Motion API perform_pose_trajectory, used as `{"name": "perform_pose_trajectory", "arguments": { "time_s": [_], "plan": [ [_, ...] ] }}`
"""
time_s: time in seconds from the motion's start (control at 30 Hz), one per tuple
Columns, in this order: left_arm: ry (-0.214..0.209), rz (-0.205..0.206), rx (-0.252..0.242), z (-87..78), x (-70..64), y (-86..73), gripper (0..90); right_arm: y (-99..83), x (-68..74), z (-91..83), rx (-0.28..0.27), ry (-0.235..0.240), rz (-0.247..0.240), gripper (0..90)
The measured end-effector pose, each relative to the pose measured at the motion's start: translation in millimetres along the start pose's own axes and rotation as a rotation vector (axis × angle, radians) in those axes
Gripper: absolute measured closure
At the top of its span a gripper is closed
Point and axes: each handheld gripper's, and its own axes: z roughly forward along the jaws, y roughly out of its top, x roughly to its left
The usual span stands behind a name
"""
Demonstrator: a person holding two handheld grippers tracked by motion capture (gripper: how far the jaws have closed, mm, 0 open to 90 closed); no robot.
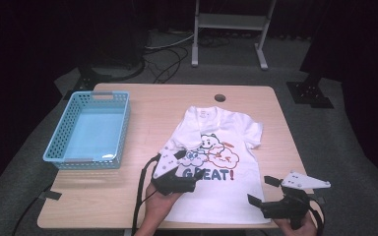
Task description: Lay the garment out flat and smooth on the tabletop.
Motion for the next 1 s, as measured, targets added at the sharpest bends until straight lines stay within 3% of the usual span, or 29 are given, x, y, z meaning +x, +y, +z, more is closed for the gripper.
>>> {"name": "perform_pose_trajectory", "arguments": {
  "time_s": [0.07, 0.3, 0.43, 0.67, 0.87, 1.0],
  "plan": [
    [0.022, -0.007, 0.026, 10.0, -0.1, 1.8, 10.0, -1.6, -0.9, -0.3, 0.004, 0.007, 0.009, 9.2],
    [0.072, 0.010, 0.059, 33.1, 2.9, 5.3, 10.0, -3.7, -5.4, -6.2, -0.027, 0.025, 0.043, 9.2],
    [0.111, 0.020, 0.065, 42.4, 8.2, 9.8, 9.9, -4.7, -5.4, -6.2, -0.025, 0.020, 0.032, 9.2],
    [0.138, 0.066, 0.101, 58.8, 21.1, 21.1, 9.3, -7.9, -7.6, -2.3, -0.027, 0.059, 0.072, 9.2],
    [0.161, 0.068, 0.118, 70.4, 37.3, 32.5, 9.3, -8.7, -10.6, -3.6, -0.033, 0.056, 0.080, 9.2],
    [0.150, 0.066, 0.135, 79.8, 47.2, 36.1, 10.9, -10.1, -15.0, -5.2, -0.046, 0.058, 0.099, 9.2]
  ]
}}
